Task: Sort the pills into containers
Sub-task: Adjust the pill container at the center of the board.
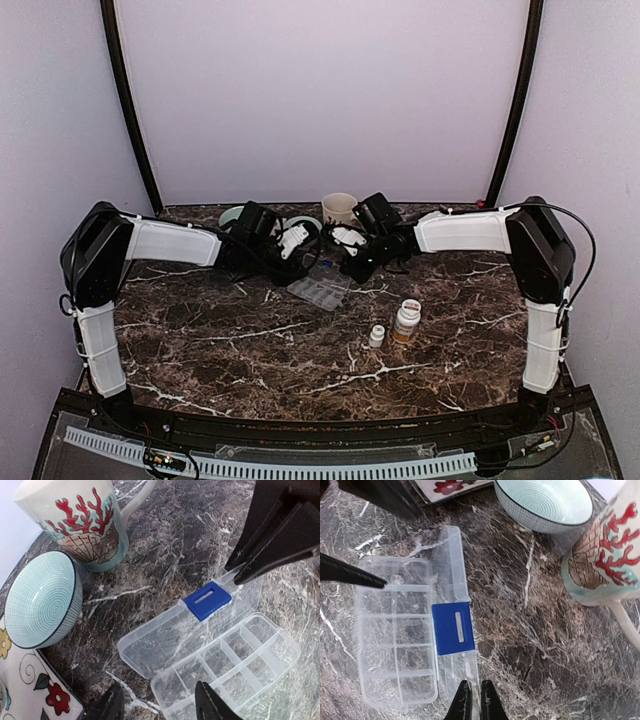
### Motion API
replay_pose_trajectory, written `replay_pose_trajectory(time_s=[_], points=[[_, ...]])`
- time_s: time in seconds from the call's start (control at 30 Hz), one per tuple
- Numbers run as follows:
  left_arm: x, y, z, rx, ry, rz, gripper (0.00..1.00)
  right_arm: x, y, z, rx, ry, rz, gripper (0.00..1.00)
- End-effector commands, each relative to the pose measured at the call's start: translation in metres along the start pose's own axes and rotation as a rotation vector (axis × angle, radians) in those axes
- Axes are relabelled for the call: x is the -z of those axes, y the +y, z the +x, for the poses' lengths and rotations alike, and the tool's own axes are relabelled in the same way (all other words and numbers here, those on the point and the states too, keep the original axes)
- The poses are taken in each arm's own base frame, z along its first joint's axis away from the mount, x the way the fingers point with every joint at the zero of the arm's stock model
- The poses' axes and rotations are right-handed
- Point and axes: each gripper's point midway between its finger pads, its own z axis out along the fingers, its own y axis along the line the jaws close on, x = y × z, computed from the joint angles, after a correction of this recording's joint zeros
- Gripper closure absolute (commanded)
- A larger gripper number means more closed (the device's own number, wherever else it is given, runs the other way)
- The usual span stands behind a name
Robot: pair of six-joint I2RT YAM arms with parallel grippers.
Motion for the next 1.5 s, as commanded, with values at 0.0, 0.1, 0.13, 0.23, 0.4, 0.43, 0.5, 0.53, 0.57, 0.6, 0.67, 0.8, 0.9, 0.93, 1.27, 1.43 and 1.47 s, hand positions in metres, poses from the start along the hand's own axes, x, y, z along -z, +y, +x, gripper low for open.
replay_pose_trajectory(time_s=[0.0, 0.1, 0.13, 0.23, 0.4, 0.43, 0.5, 0.53, 0.57, 0.6, 0.67, 0.8, 0.9, 0.93, 1.27, 1.43, 1.47], points=[[0.021, 0.007, -0.026, 0.062, -0.097, -0.045, 0.49, 0.012, -0.003, 0.001, -0.052, 0.010, 0.041, 0.99], [0.018, 0.005, -0.021, 0.090, -0.094, -0.036, 0.49, 0.014, -0.004, 0.002, -0.078, 0.014, 0.055, 1.00], [0.016, 0.005, -0.020, 0.096, -0.093, -0.033, 0.49, 0.015, -0.004, 0.002, -0.084, 0.013, 0.059, 1.00], [0.012, 0.001, -0.016, 0.112, -0.083, -0.017, 0.48, 0.021, -0.007, 0.000, -0.103, 0.003, 0.084, 1.00], [0.004, -0.009, -0.011, 0.114, -0.064, 0.008, 0.48, 0.031, -0.008, -0.005, -0.105, -0.031, 0.114, 1.00], [0.002, -0.011, -0.009, 0.116, -0.059, 0.013, 0.48, 0.032, -0.008, -0.007, -0.104, -0.035, 0.116, 0.99], [-0.002, -0.016, -0.006, 0.115, -0.049, 0.023, 0.48, 0.034, -0.008, -0.008, -0.104, -0.037, 0.121, 0.99], [-0.003, -0.019, -0.005, 0.114, -0.045, 0.030, 0.48, 0.035, -0.009, -0.009, -0.106, -0.036, 0.124, 0.99], [-0.006, -0.022, -0.003, 0.113, -0.039, 0.035, 0.48, 0.035, -0.009, -0.009, -0.107, -0.035, 0.125, 0.99], [-0.008, -0.025, -0.001, 0.111, -0.032, 0.040, 0.48, 0.035, -0.008, -0.009, -0.109, -0.035, 0.126, 0.99], [-0.013, -0.030, 0.003, 0.107, -0.020, 0.042, 0.48, 0.036, -0.008, -0.010, -0.112, -0.036, 0.123, 0.99], [-0.021, -0.038, 0.010, 0.104, 0.005, 0.050, 0.48, 0.038, -0.008, -0.009, -0.116, -0.036, 0.130, 0.99], [-0.025, -0.041, 0.016, 0.114, 0.025, 0.052, 0.48, 0.039, -0.008, -0.007, -0.117, -0.032, 0.136, 0.99], [-0.026, -0.040, 0.018, 0.117, 0.029, 0.050, 0.48, 0.039, -0.008, -0.006, -0.118, -0.028, 0.136, 0.99], [-0.037, -0.040, 0.035, 0.138, 0.073, 0.025, 0.48, 0.037, -0.010, 0.000, -0.121, -0.003, 0.147, 0.99], [-0.036, -0.038, 0.029, 0.137, 0.057, 0.018, 0.48, 0.030, -0.013, 0.006, -0.129, 0.021, 0.155, 0.97], [-0.036, -0.038, 0.028, 0.136, 0.055, 0.017, 0.48, 0.028, -0.014, 0.008, -0.133, 0.027, 0.155, 0.97]])
